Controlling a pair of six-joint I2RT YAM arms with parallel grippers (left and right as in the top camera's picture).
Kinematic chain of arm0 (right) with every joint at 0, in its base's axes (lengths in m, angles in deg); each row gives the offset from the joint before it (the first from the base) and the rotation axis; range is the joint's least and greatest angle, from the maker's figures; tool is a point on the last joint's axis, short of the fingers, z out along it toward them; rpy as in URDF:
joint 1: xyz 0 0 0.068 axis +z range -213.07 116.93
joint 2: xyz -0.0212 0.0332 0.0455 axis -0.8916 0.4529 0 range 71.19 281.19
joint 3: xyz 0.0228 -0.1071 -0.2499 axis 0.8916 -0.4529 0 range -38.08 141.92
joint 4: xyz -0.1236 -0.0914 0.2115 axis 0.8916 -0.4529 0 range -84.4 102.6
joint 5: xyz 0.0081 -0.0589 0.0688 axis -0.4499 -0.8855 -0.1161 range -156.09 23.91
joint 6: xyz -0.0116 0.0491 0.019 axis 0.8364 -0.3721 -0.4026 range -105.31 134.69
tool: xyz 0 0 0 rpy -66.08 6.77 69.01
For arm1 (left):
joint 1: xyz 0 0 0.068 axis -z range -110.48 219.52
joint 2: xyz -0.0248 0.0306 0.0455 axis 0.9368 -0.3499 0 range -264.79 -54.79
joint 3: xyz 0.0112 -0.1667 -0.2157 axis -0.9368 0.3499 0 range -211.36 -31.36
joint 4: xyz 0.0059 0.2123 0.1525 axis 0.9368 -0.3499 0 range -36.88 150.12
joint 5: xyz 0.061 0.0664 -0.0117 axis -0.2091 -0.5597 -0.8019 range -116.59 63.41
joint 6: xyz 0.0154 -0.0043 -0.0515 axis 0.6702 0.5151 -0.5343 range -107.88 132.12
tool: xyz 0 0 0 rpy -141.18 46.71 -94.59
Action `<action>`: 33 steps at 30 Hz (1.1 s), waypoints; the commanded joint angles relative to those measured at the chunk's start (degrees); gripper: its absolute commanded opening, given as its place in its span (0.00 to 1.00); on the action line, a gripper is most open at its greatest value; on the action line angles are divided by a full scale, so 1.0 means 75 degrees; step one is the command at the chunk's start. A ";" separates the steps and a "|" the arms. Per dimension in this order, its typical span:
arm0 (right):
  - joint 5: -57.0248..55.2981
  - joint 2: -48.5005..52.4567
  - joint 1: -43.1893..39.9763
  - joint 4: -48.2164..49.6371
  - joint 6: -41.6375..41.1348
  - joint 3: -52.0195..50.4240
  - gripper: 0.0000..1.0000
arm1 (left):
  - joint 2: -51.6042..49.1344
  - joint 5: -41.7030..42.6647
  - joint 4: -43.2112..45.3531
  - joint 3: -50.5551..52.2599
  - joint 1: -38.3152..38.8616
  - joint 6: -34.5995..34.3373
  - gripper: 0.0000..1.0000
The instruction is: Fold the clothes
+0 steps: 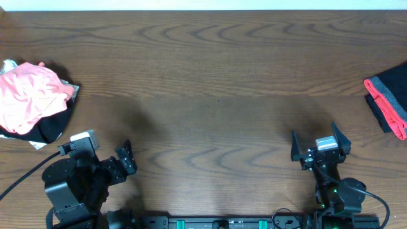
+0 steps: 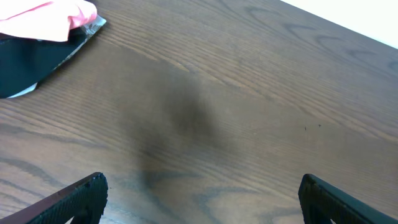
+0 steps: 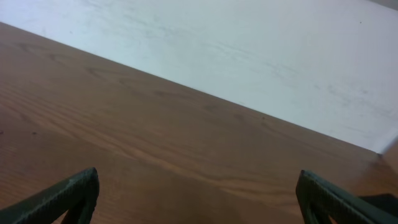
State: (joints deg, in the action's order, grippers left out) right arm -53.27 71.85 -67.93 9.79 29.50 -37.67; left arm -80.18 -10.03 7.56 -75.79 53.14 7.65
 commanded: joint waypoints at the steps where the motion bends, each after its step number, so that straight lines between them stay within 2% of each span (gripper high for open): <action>1: -0.0099 -0.0047 0.0000 -0.0047 0.0117 -0.0012 0.99 | 0.0006 0.0050 -0.0020 0.0003 0.0032 -0.0015 0.98; 8: -0.0099 -0.0047 0.0000 -0.0047 0.0117 -0.0012 0.99 | 0.0463 -0.0067 -0.0181 0.0119 0.0032 0.0017 0.98; 14: -0.0099 -0.0047 0.0000 -0.0047 0.0117 -0.0012 0.99 | 0.1297 -0.0207 -0.0055 0.1139 0.0032 0.0015 0.98; 21: -0.0099 -0.0047 0.0000 -0.0047 0.0117 -0.0012 0.99 | 0.2087 -0.0099 0.2637 0.3118 0.0498 0.0070 0.98; 29: -0.0099 -0.0047 0.0000 -0.0047 0.0117 -0.0012 0.99 | 0.2879 -0.0105 0.5715 0.4893 0.1212 0.0956 0.98; 33: -0.0099 -0.0047 0.0000 -0.0047 0.0117 -0.0012 0.99 | 0.3235 -0.0105 0.7137 0.5674 0.1247 0.0973 0.98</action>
State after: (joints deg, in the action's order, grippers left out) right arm -53.51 71.88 -67.93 9.79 29.50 -37.67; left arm -57.75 -10.67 57.42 -36.07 62.19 12.83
